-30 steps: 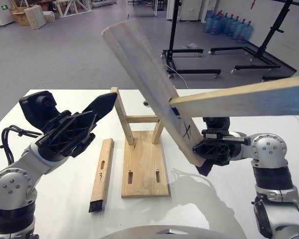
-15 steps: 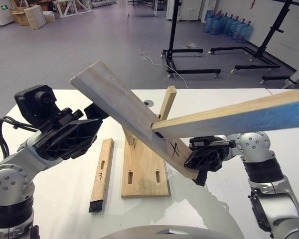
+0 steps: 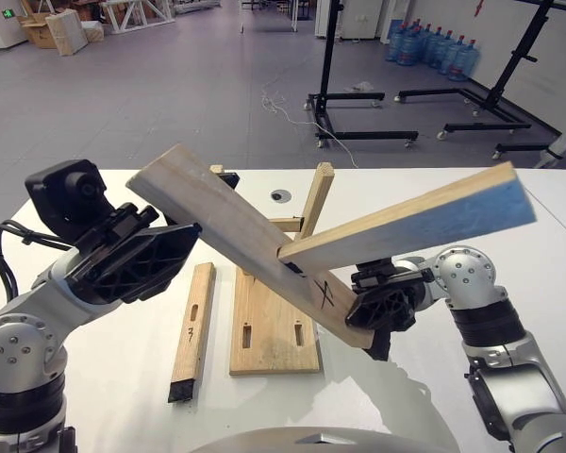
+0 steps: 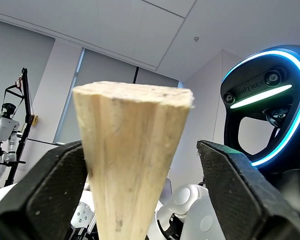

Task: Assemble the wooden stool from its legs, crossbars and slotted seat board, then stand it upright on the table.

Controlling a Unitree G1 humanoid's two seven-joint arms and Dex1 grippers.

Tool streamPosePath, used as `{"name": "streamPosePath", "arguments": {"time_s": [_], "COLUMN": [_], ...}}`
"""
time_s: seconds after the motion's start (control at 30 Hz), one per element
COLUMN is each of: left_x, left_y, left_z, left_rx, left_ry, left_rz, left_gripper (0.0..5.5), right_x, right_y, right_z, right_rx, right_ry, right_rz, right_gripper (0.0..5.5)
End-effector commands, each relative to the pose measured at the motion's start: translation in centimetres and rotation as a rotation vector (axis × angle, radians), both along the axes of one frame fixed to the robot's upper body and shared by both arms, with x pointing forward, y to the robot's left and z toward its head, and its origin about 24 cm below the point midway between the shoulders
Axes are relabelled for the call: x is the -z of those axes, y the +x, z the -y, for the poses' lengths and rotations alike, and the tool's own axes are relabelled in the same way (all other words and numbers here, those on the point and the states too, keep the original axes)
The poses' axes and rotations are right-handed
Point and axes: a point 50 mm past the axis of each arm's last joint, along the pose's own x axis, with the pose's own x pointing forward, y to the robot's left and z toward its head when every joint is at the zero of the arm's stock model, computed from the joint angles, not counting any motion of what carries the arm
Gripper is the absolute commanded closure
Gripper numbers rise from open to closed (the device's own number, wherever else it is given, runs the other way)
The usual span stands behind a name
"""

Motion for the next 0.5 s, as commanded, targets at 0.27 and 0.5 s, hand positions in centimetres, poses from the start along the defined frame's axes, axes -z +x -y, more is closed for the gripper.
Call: {"name": "streamPosePath", "arguments": {"time_s": [0.27, 0.5], "left_x": [-0.35, -0.03], "left_y": [0.14, 0.09], "left_z": [0.14, 0.00], "left_rx": [0.000, -0.004], "left_ry": [0.003, -0.004], "left_rz": [0.039, 0.034], "left_gripper": [3.29, 3.30], "right_x": [-0.02, 0.12], "right_y": [-0.22, 0.15], "right_z": [0.13, -0.15], "right_rx": [0.003, 0.047], "right_ry": [0.016, -0.004], "right_rz": [-0.032, -0.021], "right_gripper": [4.47, 4.47]}}
